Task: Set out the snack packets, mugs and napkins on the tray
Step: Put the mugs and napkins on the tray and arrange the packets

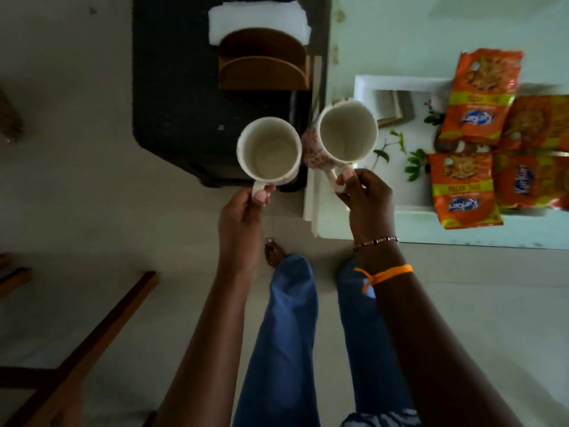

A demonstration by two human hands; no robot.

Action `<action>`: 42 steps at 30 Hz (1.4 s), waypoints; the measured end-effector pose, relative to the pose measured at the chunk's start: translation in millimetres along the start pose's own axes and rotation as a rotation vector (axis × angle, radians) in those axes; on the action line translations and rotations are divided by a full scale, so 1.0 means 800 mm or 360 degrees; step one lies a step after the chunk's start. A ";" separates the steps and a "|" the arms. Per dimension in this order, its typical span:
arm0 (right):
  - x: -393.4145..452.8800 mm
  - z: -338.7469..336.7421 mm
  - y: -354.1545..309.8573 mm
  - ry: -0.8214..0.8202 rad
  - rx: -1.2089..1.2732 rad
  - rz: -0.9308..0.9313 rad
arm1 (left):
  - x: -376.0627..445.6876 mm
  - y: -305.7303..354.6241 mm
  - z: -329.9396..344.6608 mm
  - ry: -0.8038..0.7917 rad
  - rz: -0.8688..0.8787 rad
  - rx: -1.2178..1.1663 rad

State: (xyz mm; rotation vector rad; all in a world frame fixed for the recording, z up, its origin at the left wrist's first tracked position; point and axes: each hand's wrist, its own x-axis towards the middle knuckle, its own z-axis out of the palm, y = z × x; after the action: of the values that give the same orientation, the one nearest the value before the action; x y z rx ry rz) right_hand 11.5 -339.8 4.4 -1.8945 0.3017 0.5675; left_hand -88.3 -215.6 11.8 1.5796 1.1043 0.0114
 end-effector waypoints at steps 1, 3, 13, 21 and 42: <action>-0.001 -0.020 0.007 0.0018 -0.0007 -0.0006 | -0.012 0.003 0.015 -0.0041 0.0003 -0.0008; 0.001 -0.054 0.020 0.0079 -0.0048 0.0027 | -0.031 0.009 0.045 -0.0118 0.0009 -0.0022; 0.032 -0.154 0.067 0.0185 -0.0136 0.0247 | -0.050 0.015 0.173 -0.0267 -0.0034 0.0104; 0.044 -0.175 0.085 0.0156 -0.0277 0.0166 | -0.050 -0.001 0.201 -0.0224 -0.0049 0.0209; 0.065 -0.222 0.081 -0.0108 -0.0427 0.0252 | -0.083 0.015 0.230 0.0048 -0.0264 0.0144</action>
State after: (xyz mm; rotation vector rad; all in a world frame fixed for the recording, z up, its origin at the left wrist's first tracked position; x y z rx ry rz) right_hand 69.3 -525.3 -20.8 -2.1155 0.3471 0.8107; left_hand -18.0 -397.2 -7.7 1.5673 1.2722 -0.1279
